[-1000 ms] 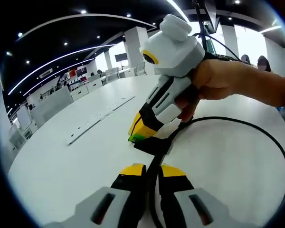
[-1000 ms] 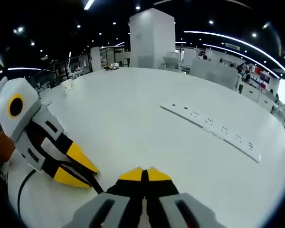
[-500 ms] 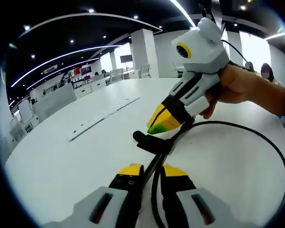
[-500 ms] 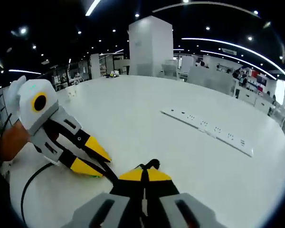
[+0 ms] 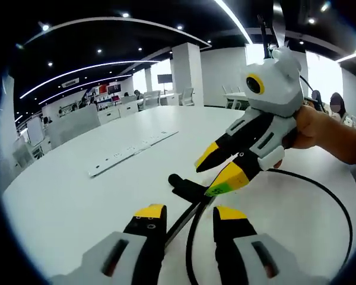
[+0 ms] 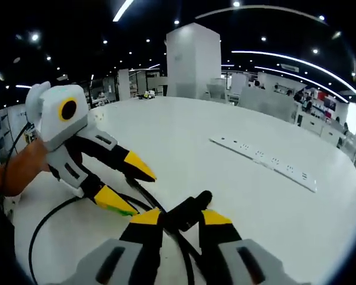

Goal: Find the charging cable on the desk, coil it up and secure with Velcro.

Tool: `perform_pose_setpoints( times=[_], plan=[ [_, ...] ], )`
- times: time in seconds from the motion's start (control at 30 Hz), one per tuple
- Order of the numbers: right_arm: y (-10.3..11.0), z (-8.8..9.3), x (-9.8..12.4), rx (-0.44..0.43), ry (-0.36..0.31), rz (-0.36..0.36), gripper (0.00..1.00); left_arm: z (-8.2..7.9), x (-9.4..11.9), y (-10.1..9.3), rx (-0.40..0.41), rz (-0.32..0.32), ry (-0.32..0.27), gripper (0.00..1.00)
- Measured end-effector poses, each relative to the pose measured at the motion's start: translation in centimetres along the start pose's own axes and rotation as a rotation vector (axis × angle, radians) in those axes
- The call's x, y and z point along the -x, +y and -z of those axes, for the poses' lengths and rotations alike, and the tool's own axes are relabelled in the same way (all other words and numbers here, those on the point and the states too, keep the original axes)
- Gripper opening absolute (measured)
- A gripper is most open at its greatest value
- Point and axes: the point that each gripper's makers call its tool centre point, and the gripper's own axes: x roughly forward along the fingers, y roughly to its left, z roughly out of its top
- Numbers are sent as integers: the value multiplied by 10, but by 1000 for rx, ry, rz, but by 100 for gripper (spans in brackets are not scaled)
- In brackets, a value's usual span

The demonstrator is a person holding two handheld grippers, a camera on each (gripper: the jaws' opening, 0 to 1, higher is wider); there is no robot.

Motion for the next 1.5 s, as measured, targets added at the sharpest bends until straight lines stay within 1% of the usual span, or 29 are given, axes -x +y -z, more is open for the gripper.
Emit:
perform_pose_setpoints(
  times=[0.03, 0.1, 0.23, 0.3, 0.33, 0.43, 0.47, 0.6, 0.63, 0.67, 0.7, 0.77, 0.87, 0.9, 0.93, 1.0, 1.03, 1.17, 1.2, 1.27, 1.33, 1.4, 1.5],
  plan=[
    [1, 1, 1, 4, -4, 2, 34, 0, 0, 1, 5, -3, 1, 34],
    [0, 3, 2, 12, -3, 6, 35, -3, 2, 2, 23, -5, -17, 34],
    [6, 7, 10, 8, -10, -2, 36, -9, 7, 3, 58, -15, -44, 35],
    [7, 8, 13, 11, -12, 3, 36, -9, 9, 2, 72, -18, -42, 35],
    [15, 10, 18, 13, -15, 5, 37, -9, 10, 2, 78, -19, -38, 36],
    [17, 11, 24, 18, -23, 11, 37, -7, 15, -4, 100, -20, -28, 36],
    [15, 12, 25, 17, -25, 13, 37, -6, 16, -6, 103, -21, -27, 36],
    [19, 13, 36, 18, -39, 21, 37, -7, 27, -12, 110, -35, -36, 36],
    [21, 14, 41, 16, -45, 28, 37, -8, 32, -15, 109, -42, -37, 36],
    [23, 14, 46, 11, -53, 30, 37, -10, 37, -24, 107, -51, -42, 36],
    [24, 15, 49, 5, -59, 31, 37, -11, 41, -27, 104, -55, -46, 36],
    [36, 17, 59, -2, -71, 34, 38, -13, 47, -32, 95, -66, -52, 36],
    [41, 19, 72, -12, -77, 44, 37, -15, 61, -41, 102, -66, -75, 36],
    [46, 21, 77, -15, -79, 48, 37, -14, 66, -45, 105, -63, -81, 36],
    [48, 23, 83, -17, -84, 60, 37, -13, 72, -49, 113, -65, -90, 36],
    [50, 26, 94, -25, -102, 76, 37, -9, 84, -59, 117, -67, -87, 37],
    [51, 26, 98, -31, -109, 77, 37, -7, 90, -60, 108, -77, -83, 37],
    [52, 30, 112, -46, -136, 80, 39, -5, 107, -63, 102, -97, -101, 37],
    [56, 32, 116, -47, -140, 78, 39, -3, 116, -66, 115, -100, -108, 37],
    [61, 36, 121, -53, -138, 74, 41, -3, 121, -65, 126, -103, -119, 37],
    [68, 41, 126, -51, -134, 77, 42, 1, 131, -63, 141, -116, -123, 37],
    [70, 43, 128, -49, -131, 85, 42, 3, 135, -62, 149, -125, -130, 36],
    [72, 52, 140, -47, -129, 123, 43, 13, 149, -62, 167, -151, -128, 36]
  ],
)
